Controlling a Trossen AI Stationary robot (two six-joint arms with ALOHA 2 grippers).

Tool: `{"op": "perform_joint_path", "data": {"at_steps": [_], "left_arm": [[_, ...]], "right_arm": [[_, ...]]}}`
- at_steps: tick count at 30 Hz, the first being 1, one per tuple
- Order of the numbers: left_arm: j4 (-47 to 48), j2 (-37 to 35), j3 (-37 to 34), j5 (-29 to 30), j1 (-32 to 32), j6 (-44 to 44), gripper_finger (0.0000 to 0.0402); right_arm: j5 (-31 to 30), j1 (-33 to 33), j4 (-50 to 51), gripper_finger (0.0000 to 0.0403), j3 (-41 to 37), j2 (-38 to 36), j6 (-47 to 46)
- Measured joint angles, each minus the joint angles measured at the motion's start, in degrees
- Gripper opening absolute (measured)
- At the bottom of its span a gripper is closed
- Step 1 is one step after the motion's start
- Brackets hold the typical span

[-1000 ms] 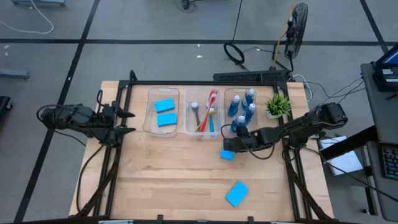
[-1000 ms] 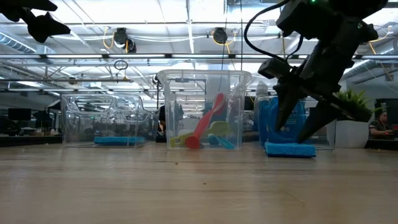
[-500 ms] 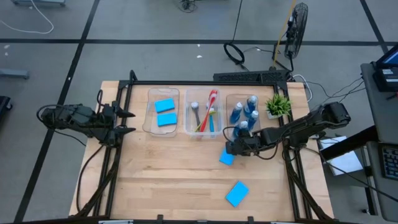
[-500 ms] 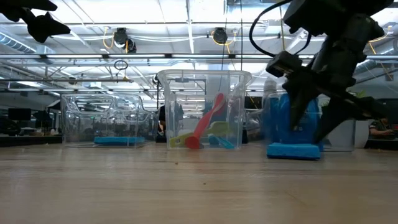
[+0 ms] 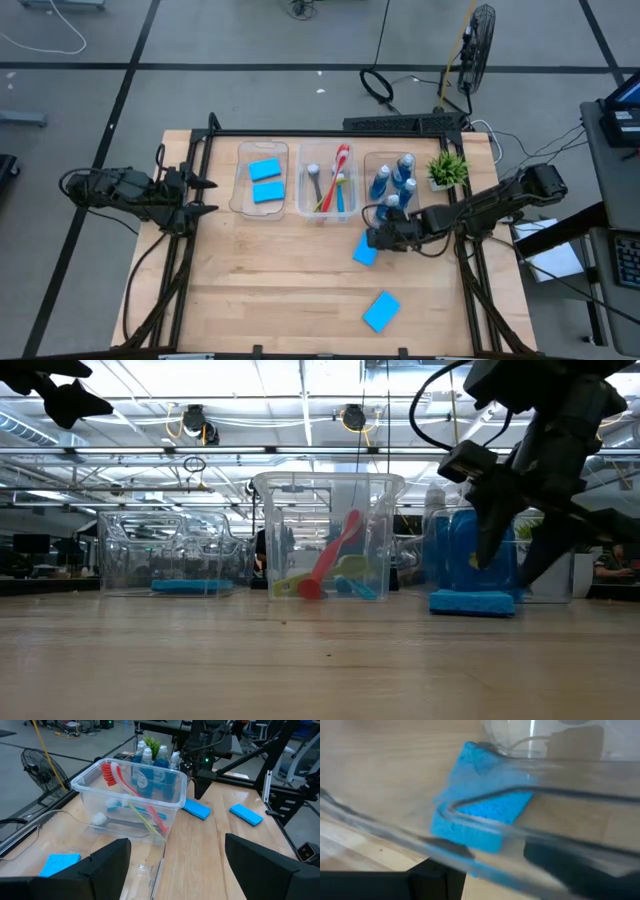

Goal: Pick & Place Kitchen Sink Supplies
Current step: Put the blue sponge into the left transparent bin

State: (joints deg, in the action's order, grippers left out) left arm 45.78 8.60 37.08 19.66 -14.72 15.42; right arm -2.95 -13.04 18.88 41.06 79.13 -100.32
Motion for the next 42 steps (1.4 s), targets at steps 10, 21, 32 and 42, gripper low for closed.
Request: {"op": "perform_joint_path", "data": {"at_steps": [10,21,32,42], "left_arm": [[0.0,0.0,0.0,0.0,0.0,0.0,0.0324],[-0.01,-0.02,0.02,0.0,-0.01,0.35,0.0324],[-0.28,-0.02,0.02,-0.02,0.0,0.11,0.0324],[-0.26,-0.02,0.02,-0.09,0.0,-0.31,0.0324]], "right_arm": [[-6.1,-2.81,0.64,0.0185,0.08,0.35,-4.05],[-9.87,-7.68,0.63,0.0185,0.12,0.42,-8.98],[-14.14,-8.6,-9.82,0.0185,0.48,7.76,-8.66],[-12.16,-11.51,-10.34,0.0177,0.31,8.13,-9.81]]}}
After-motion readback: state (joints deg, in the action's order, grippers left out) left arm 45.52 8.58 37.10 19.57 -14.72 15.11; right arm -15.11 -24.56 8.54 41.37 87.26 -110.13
